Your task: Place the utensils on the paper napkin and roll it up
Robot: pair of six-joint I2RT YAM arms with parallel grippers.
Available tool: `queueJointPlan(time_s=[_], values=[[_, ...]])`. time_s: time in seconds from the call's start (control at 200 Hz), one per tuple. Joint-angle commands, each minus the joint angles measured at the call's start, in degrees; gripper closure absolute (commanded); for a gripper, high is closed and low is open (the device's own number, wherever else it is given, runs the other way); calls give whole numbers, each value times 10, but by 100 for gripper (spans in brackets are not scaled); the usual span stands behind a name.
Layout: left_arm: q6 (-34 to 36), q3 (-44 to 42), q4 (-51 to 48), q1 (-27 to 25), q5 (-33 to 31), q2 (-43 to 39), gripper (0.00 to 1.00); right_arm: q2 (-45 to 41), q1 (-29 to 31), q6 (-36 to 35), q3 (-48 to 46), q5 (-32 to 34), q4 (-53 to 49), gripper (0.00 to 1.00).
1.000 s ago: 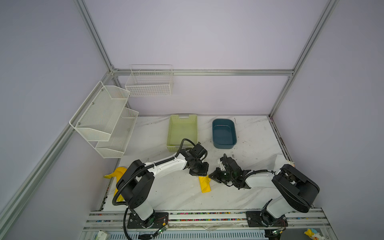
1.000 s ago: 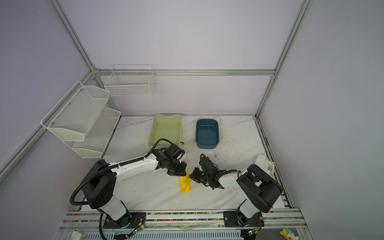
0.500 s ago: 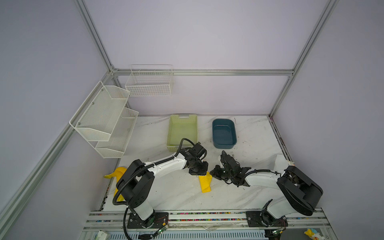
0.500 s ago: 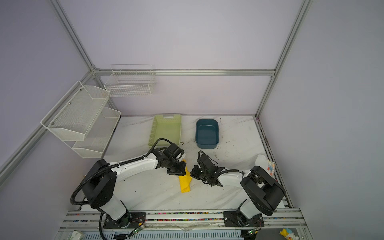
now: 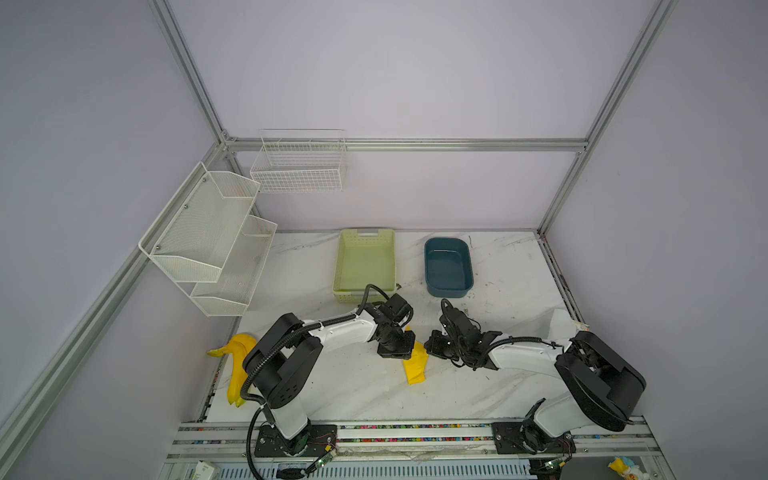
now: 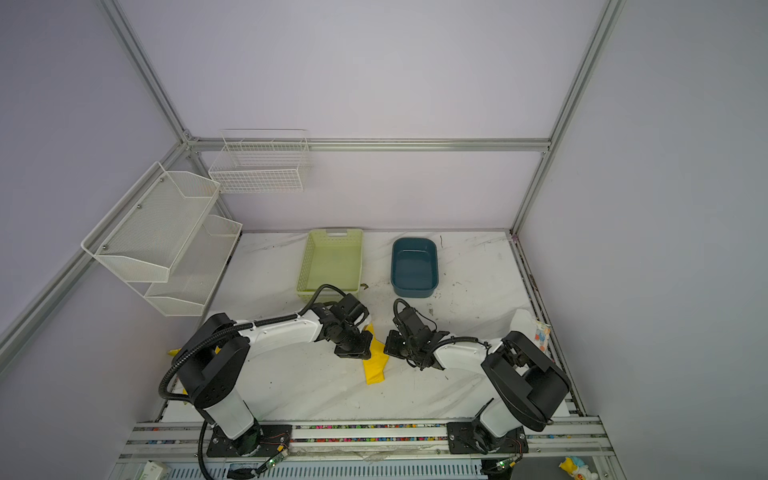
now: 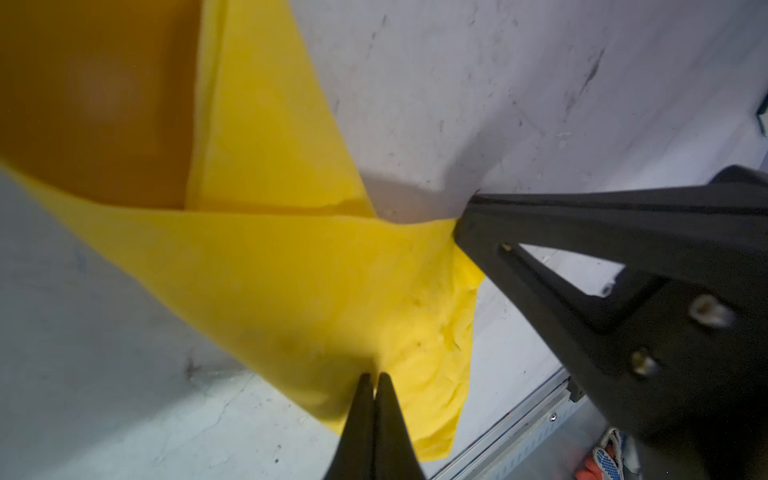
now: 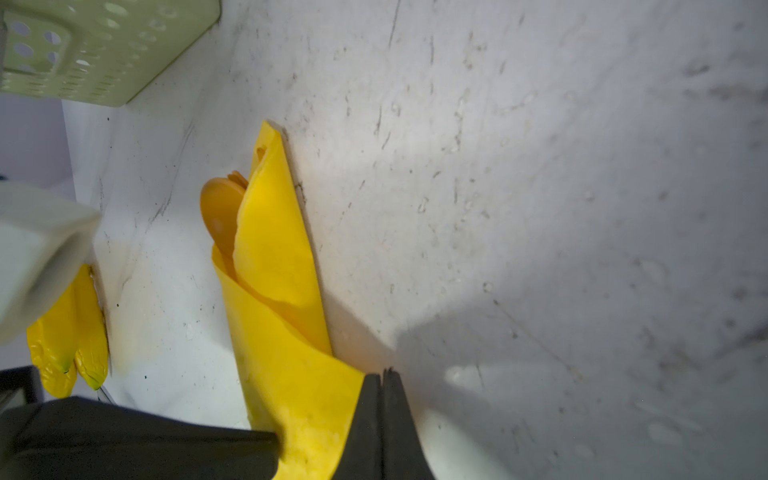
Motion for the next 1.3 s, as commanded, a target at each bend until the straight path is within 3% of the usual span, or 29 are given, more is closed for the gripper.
queueJointPlan(time_s=[0.0, 0.13, 0.26, 0.37, 0.63, 1.01, 1.295], values=[[-6, -18, 16, 0, 11, 7, 97, -7, -2, -10, 10, 16, -19, 97], [-4, -21, 17, 0, 13, 16, 97, -13, -6, -16, 10, -1, -11, 88], [-4, -22, 18, 0, 12, 17, 97, -17, -29, -23, -9, -58, 30, 56], [-4, -22, 18, 0, 13, 17, 97, -20, -55, -16, -37, -119, 84, 45], [-6, -22, 17, 0, 12, 11, 97, 28, -66, 43, -91, -245, 226, 43], [-9, -22, 18, 1, 12, 9, 97, 105, -66, 149, -155, -320, 431, 45], [-11, -21, 18, 1, 13, 11, 97, 36, -66, 119, -191, -255, 299, 42]])
